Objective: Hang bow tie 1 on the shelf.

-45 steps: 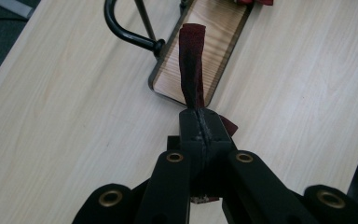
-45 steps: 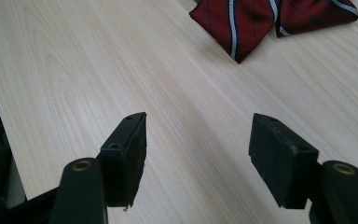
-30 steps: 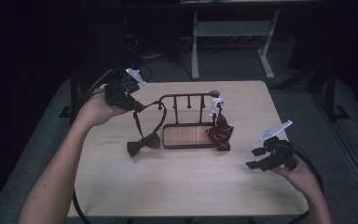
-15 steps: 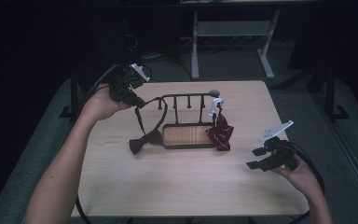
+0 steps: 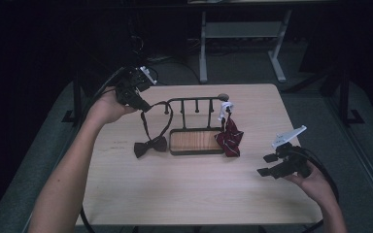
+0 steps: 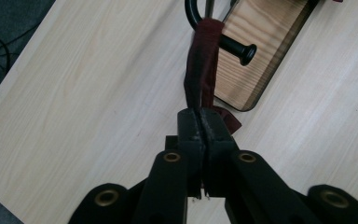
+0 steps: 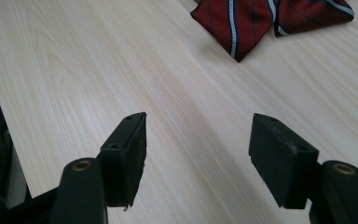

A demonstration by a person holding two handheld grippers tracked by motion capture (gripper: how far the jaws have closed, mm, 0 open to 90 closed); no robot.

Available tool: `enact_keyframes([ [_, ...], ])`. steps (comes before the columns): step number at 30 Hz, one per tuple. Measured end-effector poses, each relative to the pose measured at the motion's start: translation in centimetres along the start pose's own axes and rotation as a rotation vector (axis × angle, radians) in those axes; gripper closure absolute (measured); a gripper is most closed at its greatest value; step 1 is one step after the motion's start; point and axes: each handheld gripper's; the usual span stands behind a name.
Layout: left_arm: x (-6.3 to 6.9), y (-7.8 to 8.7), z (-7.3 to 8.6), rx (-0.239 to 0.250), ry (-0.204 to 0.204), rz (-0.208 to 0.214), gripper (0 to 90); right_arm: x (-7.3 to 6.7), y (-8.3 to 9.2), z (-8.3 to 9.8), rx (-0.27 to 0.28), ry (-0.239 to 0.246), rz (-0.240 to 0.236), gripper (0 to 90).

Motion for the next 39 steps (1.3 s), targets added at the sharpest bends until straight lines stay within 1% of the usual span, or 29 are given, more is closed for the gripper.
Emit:
enact_keyframes([
  [1, 0.0, 0.0, 0.0, -0.002, 0.003, -0.007, 83.1, 0.0, 0.0, 0.0, -0.001, 0.0, 0.0, 36.4],
  [4, 0.1, 0.0, 0.0, -0.001, 0.003, -0.009, 80.8, 0.0, 0.0, 0.0, -0.003, 0.001, 0.001, 36.4],
  [7, 0.2, 0.1, 0.0, -0.011, -0.007, -0.005, 79.5, 0.0, 0.0, 0.0, 0.0, 0.001, -0.001, 36.4],
  [9, 0.4, 0.2, 0.1, -0.008, -0.01, -0.011, 79.4, 0.0, 0.0, 0.0, -0.001, -0.004, 0.0, 36.4],
  [11, 0.6, 0.3, 0.2, -0.001, -0.008, -0.004, 78.7, 0.0, 0.0, 0.0, -0.001, -0.009, 0.001, 36.4],
  [13, 0.9, 0.3, 0.4, 0.004, -0.005, -0.006, 78.3, 0.0, 0.0, 0.0, 0.0, -0.003, 0.0, 36.4],
  [14, 1.0, 0.3, 0.5, -0.002, -0.013, -0.001, 78.1, -0.1, 0.0, -0.1, -0.005, -0.004, 0.002, 36.4],
  [16, 1.1, 0.4, 0.6, 0.003, -0.017, 0.003, 77.6, -0.1, -0.1, -0.1, -0.002, -0.002, 0.001, 36.4],
  [21, 1.6, 0.4, 1.0, 0.011, -0.021, 0.011, 76.7, -0.1, -0.2, 0.0, -0.006, -0.003, 0.003, 36.3],
  [27, 2.1, -0.2, 1.7, 0.01, -0.04, 0.034, 75.4, 0.0, -0.2, 0.0, -0.01, -0.013, 0.003, 36.3],
  [32, 2.4, -0.6, 2.2, 0.006, -0.037, 0.05, 74.6, 0.0, -0.2, 0.1, -0.011, -0.011, 0.004, 36.4],
  [33, 2.4, -0.7, 2.3, 0.004, -0.045, 0.05, 74.2, 0.0, -0.2, 0.1, -0.01, -0.011, 0.005, 36.3],
  [39, 3.0, -0.8, 2.6, 0.011, -0.051, 0.06, 73.2, 0.1, -0.1, 0.1, -0.008, -0.01, 0.005, 36.2],
])
Point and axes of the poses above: each handheld gripper's, and its own axes: y roughly backward along the jaws, z roughly out of its underside, x roughly to its right, and after that the axes turned 14 degrees about -y, right-handed
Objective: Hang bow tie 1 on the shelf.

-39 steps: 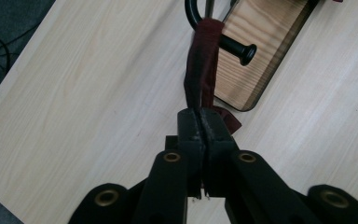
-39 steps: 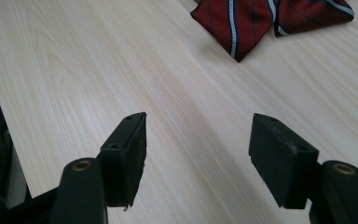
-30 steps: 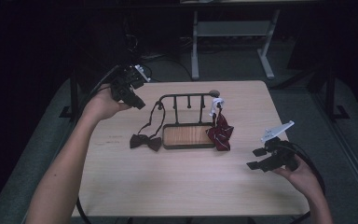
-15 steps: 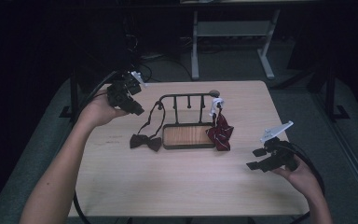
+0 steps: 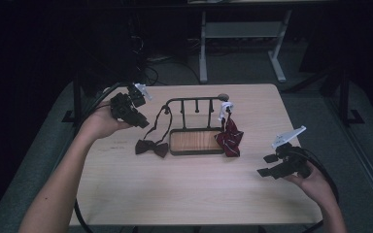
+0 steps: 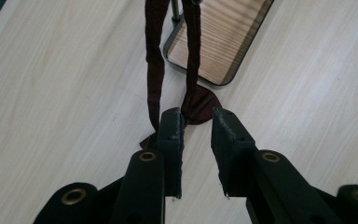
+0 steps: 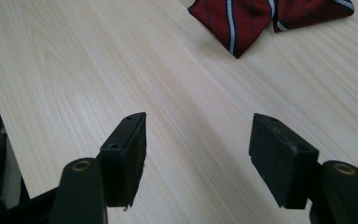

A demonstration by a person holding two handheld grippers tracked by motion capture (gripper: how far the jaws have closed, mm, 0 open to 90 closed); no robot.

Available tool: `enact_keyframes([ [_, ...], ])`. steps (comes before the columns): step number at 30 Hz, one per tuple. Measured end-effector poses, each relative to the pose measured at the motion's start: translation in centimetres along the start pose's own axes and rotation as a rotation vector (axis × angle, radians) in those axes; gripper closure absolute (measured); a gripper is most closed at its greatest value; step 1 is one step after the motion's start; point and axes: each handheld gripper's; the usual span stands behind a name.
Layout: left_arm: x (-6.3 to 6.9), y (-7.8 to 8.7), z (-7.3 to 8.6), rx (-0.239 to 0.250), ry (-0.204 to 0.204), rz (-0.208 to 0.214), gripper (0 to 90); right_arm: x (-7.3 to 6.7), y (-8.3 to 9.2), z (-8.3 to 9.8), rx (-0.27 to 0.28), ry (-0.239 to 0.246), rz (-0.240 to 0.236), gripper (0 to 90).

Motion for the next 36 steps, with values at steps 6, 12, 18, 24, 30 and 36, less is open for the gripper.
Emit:
enact_keyframes([
  [6, 0.5, -0.2, 0.1, 0.008, -0.017, 0.012, 72.0, 0.0, 0.0, 0.0, 0.001, 0.001, -0.001, 36.2],
  [12, 1.0, -0.5, 0.4, 0.007, -0.022, 0.023, 70.1, 0.1, 0.1, 0.1, 0.001, -0.006, 0.001, 36.1],
  [18, 1.3, -0.8, 0.8, 0.02, -0.029, 0.03, 68.4, 0.1, 0.1, 0.1, 0.001, -0.005, 0.003, 36.0],
  [24, 1.8, -1.0, 1.2, 0.032, -0.025, 0.033, 65.7, 0.1, 0.1, 0.1, 0.0, -0.008, 0.004, 35.9],
  [30, 2.3, -1.2, 1.7, 0.046, -0.026, 0.025, 62.1, 0.1, 0.1, 0.1, 0.0, -0.009, 0.004, 35.9],
  [36, 2.6, -1.7, 2.3, 0.057, -0.012, 0.035, 57.8, 0.2, 0.1, 0.2, 0.0, -0.01, 0.004, 35.9],
])
Point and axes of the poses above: each handheld gripper's, and its own axes: y roughly backward along the jaws, z roughly out of its underside, x roughly to its right, and after that the axes turned 14 degrees about -y, right-handed
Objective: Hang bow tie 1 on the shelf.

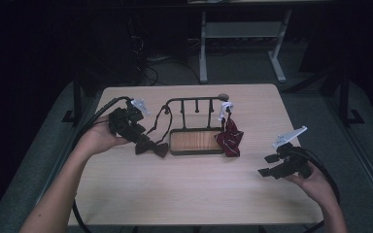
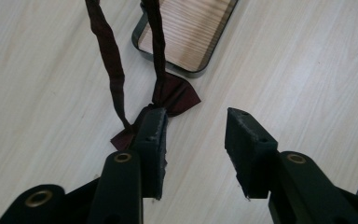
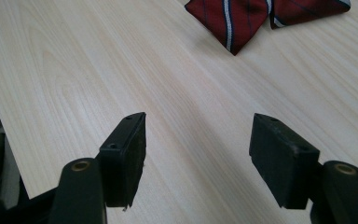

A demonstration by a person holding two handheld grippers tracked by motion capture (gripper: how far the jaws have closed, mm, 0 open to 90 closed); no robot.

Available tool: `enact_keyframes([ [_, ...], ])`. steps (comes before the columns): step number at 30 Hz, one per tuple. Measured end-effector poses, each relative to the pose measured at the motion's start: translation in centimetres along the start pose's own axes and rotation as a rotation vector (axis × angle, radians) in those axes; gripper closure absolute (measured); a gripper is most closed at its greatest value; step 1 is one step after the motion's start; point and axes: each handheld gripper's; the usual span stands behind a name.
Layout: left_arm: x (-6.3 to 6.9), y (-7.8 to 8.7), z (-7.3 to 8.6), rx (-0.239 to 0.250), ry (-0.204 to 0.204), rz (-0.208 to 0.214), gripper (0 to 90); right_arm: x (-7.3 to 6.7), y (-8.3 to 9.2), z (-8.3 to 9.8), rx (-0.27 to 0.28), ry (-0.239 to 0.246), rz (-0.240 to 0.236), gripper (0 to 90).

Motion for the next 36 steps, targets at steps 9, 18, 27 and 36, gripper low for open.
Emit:
enact_keyframes([
  [9, 0.5, -0.6, 0.8, 0.006, 0.011, 0.007, 52.6, 0.1, -0.1, 0.0, -0.001, -0.001, -0.002, 35.9],
  [18, 1.2, -1.2, 1.5, 0.006, 0.013, 0.017, 48.4, 0.1, -0.1, 0.0, -0.003, 0.0, -0.001, 35.9],
  [27, 1.7, -1.9, 2.1, 0.008, 0.023, 0.018, 41.9, 0.1, -0.1, 0.0, -0.004, 0.0, 0.0, 35.9],
  [36, 2.4, -2.3, 2.6, 0.015, 0.026, 0.019, 36.5, 0.1, -0.1, 0.1, -0.005, 0.0, 0.0, 35.9],
])
Point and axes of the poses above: each handheld gripper's, and its own axes: y roughly backward along the jaws, z roughly out of its underside, x roughly to its right, and after that the axes turned 14 degrees about -y, right-handed
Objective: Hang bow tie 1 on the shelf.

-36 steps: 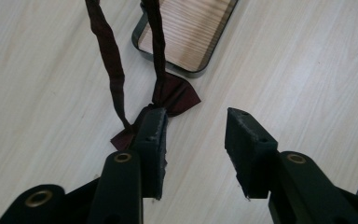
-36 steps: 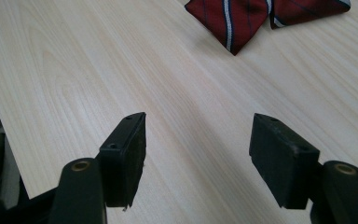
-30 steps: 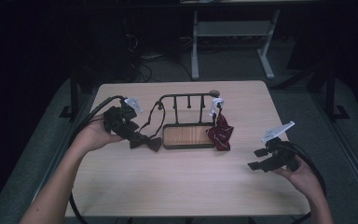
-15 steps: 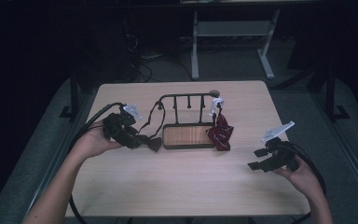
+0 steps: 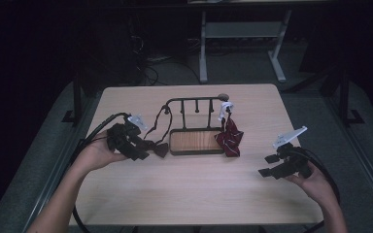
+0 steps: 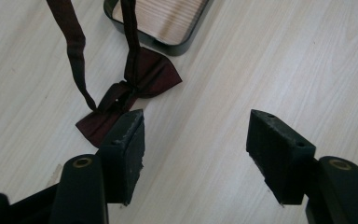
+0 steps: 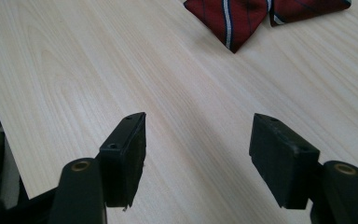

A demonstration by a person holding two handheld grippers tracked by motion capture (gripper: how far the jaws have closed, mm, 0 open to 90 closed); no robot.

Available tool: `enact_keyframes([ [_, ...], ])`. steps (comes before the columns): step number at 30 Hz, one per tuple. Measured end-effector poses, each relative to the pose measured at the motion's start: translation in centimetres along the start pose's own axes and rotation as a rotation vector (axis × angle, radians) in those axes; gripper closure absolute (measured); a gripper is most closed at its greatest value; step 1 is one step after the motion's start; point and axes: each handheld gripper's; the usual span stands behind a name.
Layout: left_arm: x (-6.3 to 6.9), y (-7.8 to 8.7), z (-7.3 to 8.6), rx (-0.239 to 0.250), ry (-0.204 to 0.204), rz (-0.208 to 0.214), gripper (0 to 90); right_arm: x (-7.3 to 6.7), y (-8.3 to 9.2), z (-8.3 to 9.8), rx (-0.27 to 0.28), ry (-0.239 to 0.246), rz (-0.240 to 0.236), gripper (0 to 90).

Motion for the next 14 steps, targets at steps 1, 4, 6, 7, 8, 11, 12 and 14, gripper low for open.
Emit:
enact_keyframes([
  [1, 0.1, 0.0, 0.1, 0.001, 0.002, -0.001, 36.2, 0.0, 0.0, 0.0, 0.0, 0.001, 0.0, 35.9],
  [4, 0.3, -0.3, 0.4, 0.004, 0.004, 0.001, 35.6, 0.0, 0.0, 0.0, -0.001, 0.002, -0.001, 35.9],
  [6, 0.4, -0.5, 0.6, 0.002, 0.004, 0.0, 35.1, 0.0, -0.1, 0.0, -0.002, 0.002, 0.0, 35.9],
  [7, 0.5, -0.5, 0.7, -0.001, 0.002, 0.001, 35.0, 0.0, -0.1, 0.0, -0.002, 0.002, 0.0, 35.9],
  [8, 0.6, -0.6, 0.8, 0.001, 0.006, 0.0, 34.9, 0.0, -0.1, 0.0, -0.002, 0.003, 0.0, 35.9],
  [11, 0.8, -0.8, 1.0, 0.005, 0.007, 0.0, 34.9, 0.0, -0.1, 0.0, -0.001, 0.004, -0.001, 35.9],
  [12, 0.9, -0.9, 1.2, 0.005, 0.005, 0.002, 34.8, 0.0, -0.1, 0.0, -0.001, 0.004, -0.001, 35.9],
  [14, 1.0, -1.0, 1.3, 0.006, 0.005, 0.0, 34.5, 0.0, -0.1, 0.0, -0.001, 0.003, -0.002, 35.9],
])
Point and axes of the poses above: each handheld gripper's, and its own axes: y roughly backward along the jaws, z roughly out of its underside, x roughly to its right, and after that the axes turned 14 degrees about -y, right-handed
